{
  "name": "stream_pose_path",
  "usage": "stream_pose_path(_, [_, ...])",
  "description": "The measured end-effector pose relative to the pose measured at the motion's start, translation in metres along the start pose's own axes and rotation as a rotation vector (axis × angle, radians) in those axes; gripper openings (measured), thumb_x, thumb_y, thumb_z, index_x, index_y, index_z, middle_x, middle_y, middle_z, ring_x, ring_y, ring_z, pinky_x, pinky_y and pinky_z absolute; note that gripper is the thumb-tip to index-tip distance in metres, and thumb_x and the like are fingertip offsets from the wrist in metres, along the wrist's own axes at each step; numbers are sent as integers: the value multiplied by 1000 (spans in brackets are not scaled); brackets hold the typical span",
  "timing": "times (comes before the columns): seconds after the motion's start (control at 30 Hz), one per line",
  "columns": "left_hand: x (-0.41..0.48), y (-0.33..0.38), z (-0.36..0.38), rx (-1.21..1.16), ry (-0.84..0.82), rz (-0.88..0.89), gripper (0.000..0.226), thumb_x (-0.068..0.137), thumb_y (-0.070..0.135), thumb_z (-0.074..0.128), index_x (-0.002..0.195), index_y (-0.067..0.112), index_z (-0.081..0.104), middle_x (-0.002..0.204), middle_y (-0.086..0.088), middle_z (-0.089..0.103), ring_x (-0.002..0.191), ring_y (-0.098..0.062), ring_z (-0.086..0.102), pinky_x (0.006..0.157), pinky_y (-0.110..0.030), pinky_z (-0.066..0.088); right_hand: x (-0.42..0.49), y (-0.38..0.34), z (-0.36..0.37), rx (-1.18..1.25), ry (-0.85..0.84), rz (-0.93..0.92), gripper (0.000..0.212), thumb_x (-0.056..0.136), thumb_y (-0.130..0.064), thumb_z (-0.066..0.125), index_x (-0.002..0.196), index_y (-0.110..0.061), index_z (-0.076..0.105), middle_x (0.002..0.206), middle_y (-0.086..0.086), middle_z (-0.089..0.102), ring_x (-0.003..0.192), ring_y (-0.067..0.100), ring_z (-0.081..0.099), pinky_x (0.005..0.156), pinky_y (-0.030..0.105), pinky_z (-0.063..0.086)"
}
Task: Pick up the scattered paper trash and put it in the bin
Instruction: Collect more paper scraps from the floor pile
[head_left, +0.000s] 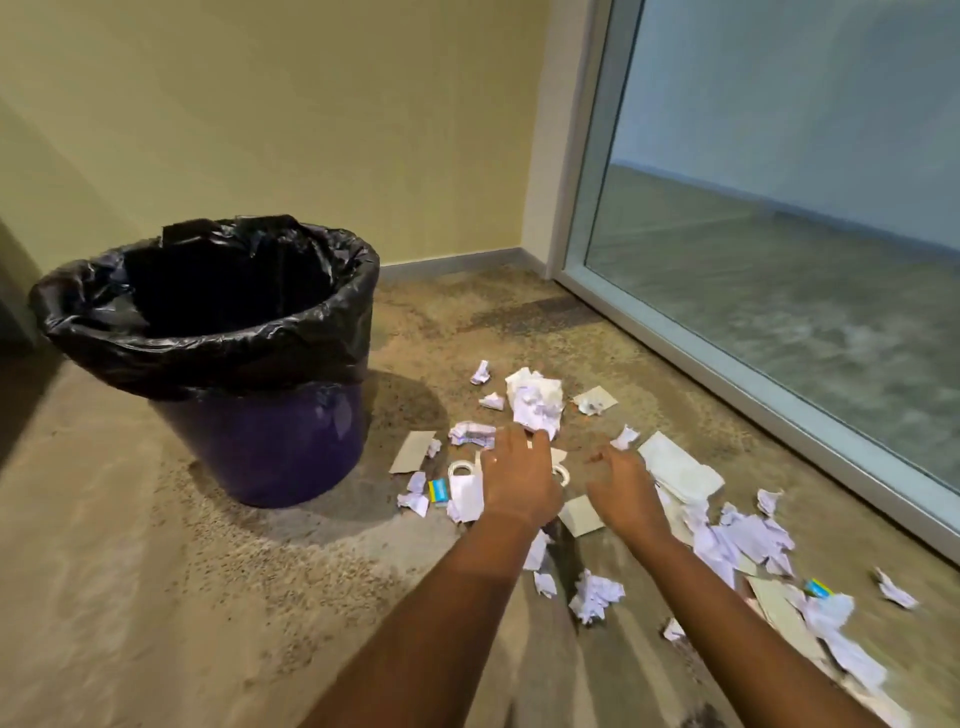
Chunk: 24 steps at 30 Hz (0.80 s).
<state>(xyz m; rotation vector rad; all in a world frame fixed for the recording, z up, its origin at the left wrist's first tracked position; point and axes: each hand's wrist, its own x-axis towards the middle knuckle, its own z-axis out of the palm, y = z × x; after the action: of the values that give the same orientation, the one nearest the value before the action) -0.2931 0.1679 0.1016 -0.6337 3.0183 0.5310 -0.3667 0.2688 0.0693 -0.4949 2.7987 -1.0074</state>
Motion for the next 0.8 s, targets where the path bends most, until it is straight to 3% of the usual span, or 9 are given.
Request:
stream_pose_path(0.13, [-6, 24, 39, -59, -180, -64, 61, 94, 28, 49, 147, 18, 21, 155, -13, 17, 145, -33, 12, 116, -52, 19, -19, 66, -5, -149, -16, 155, 35, 81, -12, 58, 116, -16, 57, 127, 13, 50, 120, 31, 46, 99, 40, 42])
stream_pose_path(0.3, [-20, 50, 81, -114, -265, -54, 47, 94, 29, 44, 139, 18, 35, 143, -12, 36, 136, -31, 32, 108, -44, 33, -45, 124, -19, -269, 102, 286, 31, 83, -18, 55, 113, -19, 60, 125, 15, 53, 119, 35, 46, 98, 43, 40])
stream_pose_path(0.4, [-28, 70, 99, -89, -308, 4, 45, 95, 33, 40, 137, 17, 39, 139, -15, 43, 131, -31, 41, 108, -42, 35, -58, 151, -36, -345, 78, 359, 41, 83, -27, 56, 124, -25, 50, 136, 7, 43, 128, 30, 37, 103, 46, 36])
stream_pose_path(0.53, [-35, 99, 116, -190, -444, -1, 60, 93, 27, 49, 147, 15, 25, 151, -16, 25, 141, -30, 27, 114, -41, 27, -71, 184, -59, -374, 50, 465, 59, 83, -42, 54, 136, -25, 36, 145, 11, 34, 135, 32, 29, 109, 44, 31])
stream_pose_path(0.67, [-40, 121, 131, -268, -468, -43, 65, 85, 28, 61, 142, 16, 31, 147, -10, 35, 135, -27, 37, 108, -36, 35, -83, 201, -77, -107, 115, 557, 64, 83, -37, 60, 139, -15, 37, 143, 14, 40, 134, 30, 34, 105, 29, 24])
stream_pose_path(0.8, [-43, 142, 144, -211, -487, -28, 74, 83, 40, 63, 142, 16, 27, 147, -11, 29, 138, -28, 29, 110, -38, 32, -82, 208, -88, 227, 83, 774, 84, 82, -44, 61, 146, -13, 16, 150, 17, 28, 138, 33, 25, 111, 39, 22])
